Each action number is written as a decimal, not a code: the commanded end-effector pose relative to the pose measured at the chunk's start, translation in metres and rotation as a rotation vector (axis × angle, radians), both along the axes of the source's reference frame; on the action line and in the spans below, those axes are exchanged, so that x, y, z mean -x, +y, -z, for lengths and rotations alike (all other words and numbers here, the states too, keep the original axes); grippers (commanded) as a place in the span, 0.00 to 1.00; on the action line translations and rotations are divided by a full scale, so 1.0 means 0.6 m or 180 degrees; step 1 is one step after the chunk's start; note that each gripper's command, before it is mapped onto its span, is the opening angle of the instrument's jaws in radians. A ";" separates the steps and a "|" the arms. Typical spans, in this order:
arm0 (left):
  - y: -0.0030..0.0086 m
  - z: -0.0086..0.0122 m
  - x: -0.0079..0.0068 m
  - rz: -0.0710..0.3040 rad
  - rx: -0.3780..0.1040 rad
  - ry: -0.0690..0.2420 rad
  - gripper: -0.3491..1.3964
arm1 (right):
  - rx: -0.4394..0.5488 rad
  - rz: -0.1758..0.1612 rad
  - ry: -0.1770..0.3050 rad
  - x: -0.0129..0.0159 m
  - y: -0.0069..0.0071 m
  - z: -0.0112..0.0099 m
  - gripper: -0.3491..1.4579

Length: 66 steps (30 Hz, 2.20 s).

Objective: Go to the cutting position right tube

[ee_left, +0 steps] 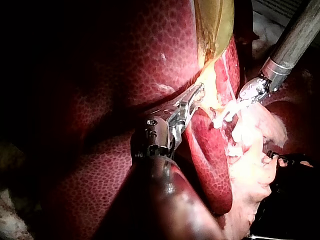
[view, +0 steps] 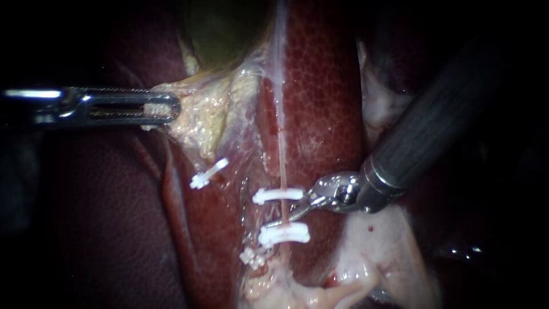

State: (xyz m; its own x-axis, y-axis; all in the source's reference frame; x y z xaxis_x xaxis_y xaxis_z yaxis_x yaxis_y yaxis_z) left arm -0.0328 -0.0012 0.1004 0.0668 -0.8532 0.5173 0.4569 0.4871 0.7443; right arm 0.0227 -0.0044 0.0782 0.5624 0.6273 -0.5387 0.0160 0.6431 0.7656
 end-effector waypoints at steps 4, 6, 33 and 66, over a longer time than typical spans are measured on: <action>0.0000 0.0000 0.0000 0.0001 -0.0001 -0.0002 0.00 | 0.0008 0.0013 0.0012 0.0011 0.0004 0.0003 0.57; 0.0000 0.0000 -0.0001 0.0001 -0.0001 -0.0002 0.00 | 0.0018 0.0022 0.0023 0.0017 0.0007 0.0006 0.55; 0.0000 0.0000 -0.0001 0.0000 -0.0001 -0.0003 0.00 | 0.0032 -0.0038 0.0022 0.0124 0.0056 0.0058 0.53; 0.0000 0.0000 0.0000 0.0000 -0.0001 -0.0003 0.00 | 0.0028 -0.0129 0.0088 0.0058 0.0004 0.0043 0.72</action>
